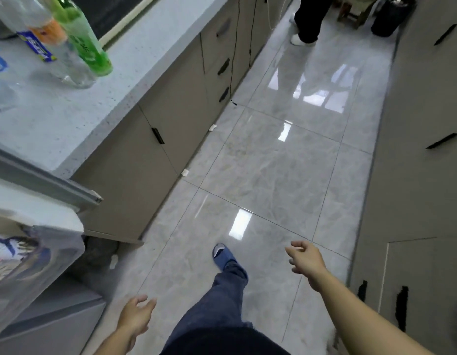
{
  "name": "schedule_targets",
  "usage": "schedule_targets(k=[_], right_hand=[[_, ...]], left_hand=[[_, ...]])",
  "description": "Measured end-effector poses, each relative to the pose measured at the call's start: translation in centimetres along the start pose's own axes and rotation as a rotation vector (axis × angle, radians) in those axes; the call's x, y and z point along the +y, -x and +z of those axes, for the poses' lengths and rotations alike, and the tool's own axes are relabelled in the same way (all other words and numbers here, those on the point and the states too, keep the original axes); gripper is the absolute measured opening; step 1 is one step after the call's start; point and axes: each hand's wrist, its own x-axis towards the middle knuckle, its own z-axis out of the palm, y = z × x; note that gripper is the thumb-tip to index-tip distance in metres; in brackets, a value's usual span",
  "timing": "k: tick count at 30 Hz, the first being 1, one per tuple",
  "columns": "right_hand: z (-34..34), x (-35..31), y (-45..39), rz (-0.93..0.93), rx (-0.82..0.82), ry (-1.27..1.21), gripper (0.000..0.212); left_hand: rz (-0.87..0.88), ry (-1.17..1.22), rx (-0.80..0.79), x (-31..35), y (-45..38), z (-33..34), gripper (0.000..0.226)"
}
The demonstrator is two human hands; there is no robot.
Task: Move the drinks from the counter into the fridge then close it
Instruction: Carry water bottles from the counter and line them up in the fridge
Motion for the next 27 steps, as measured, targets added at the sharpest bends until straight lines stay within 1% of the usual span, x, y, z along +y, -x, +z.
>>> schedule_targets(k=[3, 5, 8, 11, 15, 18, 21, 23, 27], right_hand=[[-0.7, -3.6, -2.1, 0.004, -0.026, 0.076, 0.023], [-1.1, -5.4, -3.5, -0.006, -0.035, 0.142, 0.019], [-1.6, -8.0, -5.9, -0.014, -0.042, 0.229, 0.022], [-2.3, -10.4, -8.1, 0.018, -0.054, 0.303, 0.026], [-2.9, -14.4, -11.5, 0.018, -0.077, 0.394, 0.028], [-2.3, -18.2, -14.5, 0.017, -0.105, 0.502, 0.028], [-0.8, -23.0, -17.9, -0.061, -0.139, 0.673, 0.028], [0.8, -26.8, -20.0, -0.132, -0.197, 0.798, 0.031], [5.8, -34.2, -23.0, -0.28, -0.352, 0.912, 0.034]], left_hand=[[-0.049, 0.018, -0.014, 4.6, -0.9, 1.1, 0.039], [-0.049, 0.051, -0.027, 8.2, -1.3, 1.8, 0.039], [0.019, 0.104, -0.06, 13.6, -2.4, 2.7, 0.039], [0.051, 0.168, -0.056, 18.5, -3.0, 3.0, 0.038], [0.037, 0.289, -0.023, 23.9, -3.5, 3.2, 0.038], [0.002, 0.359, 0.016, 26.4, -3.6, 3.5, 0.039], [-0.062, 0.41, 0.087, 27.7, -3.3, 3.6, 0.042], [-0.125, 0.46, 0.134, 28.1, -2.8, 3.7, 0.043], [-0.26, 0.572, 0.245, 29.4, -1.7, 3.1, 0.044]])
